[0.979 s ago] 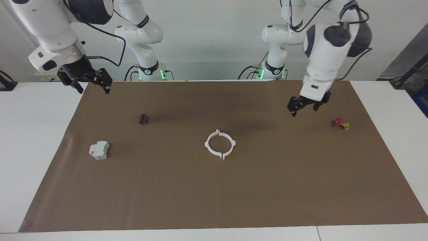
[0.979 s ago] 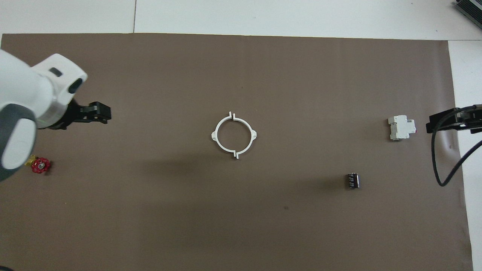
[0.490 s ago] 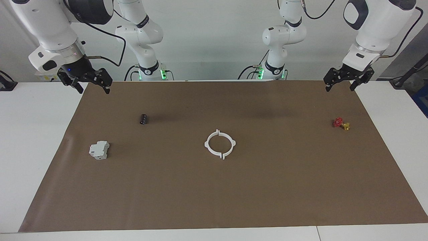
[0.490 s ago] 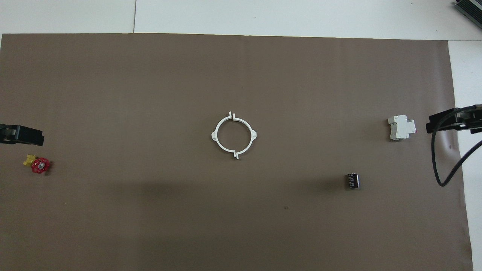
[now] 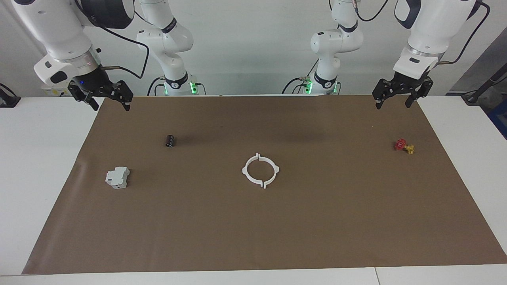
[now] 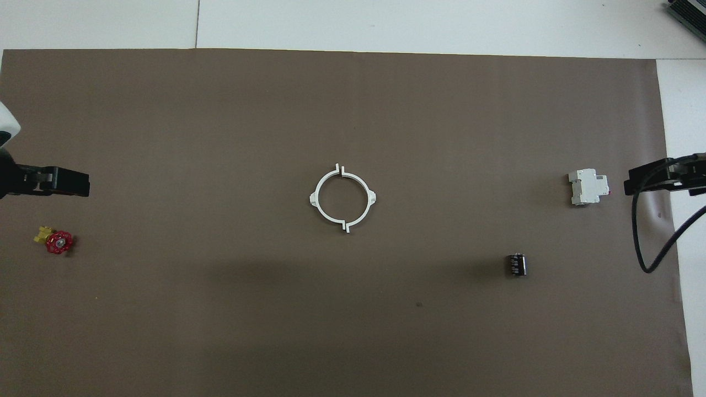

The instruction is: Assemble drain pipe with both arms

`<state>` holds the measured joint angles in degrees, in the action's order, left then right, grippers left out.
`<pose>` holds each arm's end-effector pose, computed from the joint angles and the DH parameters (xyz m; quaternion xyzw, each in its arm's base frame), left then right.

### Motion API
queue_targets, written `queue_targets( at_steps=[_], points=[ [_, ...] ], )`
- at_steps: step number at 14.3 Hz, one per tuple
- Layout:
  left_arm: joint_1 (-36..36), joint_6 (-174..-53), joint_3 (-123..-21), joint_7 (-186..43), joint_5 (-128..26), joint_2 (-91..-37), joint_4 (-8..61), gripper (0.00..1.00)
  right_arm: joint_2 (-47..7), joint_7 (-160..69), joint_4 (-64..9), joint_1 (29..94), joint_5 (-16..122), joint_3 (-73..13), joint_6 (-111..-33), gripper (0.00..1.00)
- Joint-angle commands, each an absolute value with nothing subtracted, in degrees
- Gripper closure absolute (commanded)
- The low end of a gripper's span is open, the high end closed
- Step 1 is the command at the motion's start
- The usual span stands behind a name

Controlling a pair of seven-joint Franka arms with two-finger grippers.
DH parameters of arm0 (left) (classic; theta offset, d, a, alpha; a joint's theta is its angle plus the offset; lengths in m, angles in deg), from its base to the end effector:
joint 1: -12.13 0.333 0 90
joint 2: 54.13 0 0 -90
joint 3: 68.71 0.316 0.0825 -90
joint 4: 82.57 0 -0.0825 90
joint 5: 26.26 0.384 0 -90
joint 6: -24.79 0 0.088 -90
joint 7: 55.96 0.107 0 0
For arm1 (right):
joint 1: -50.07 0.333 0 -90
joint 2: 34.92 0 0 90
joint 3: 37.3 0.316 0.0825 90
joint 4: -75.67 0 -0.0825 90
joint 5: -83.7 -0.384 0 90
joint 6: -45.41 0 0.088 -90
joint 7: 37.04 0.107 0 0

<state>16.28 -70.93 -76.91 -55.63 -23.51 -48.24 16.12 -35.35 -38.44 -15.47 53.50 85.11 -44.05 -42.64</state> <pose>0.5296 -0.0366 0.6167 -0.9984 0.0398 -0.0259 0.0304 0.5470 -0.0347 0.6164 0.9995 -0.0169 -0.0237 0.0109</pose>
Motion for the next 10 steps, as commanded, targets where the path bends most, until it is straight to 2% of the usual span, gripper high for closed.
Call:
queue_targets(
  at_steps=[1, 10],
  points=[
    [14.2, -71.6, -76.6, -56.0, -24.8, -49.5, 15.0, 0.00, -36.5, -37.7, -16.4, 53.4, 85.0, -44.0, -42.9, 0.00],
    [14.9, -72.4, -76.0, -56.0, -24.9, -48.9, 16.2, 0.00, -36.5, -37.7, -16.4, 53.4, 85.0, -44.0, -42.9, 0.00]
  ],
)
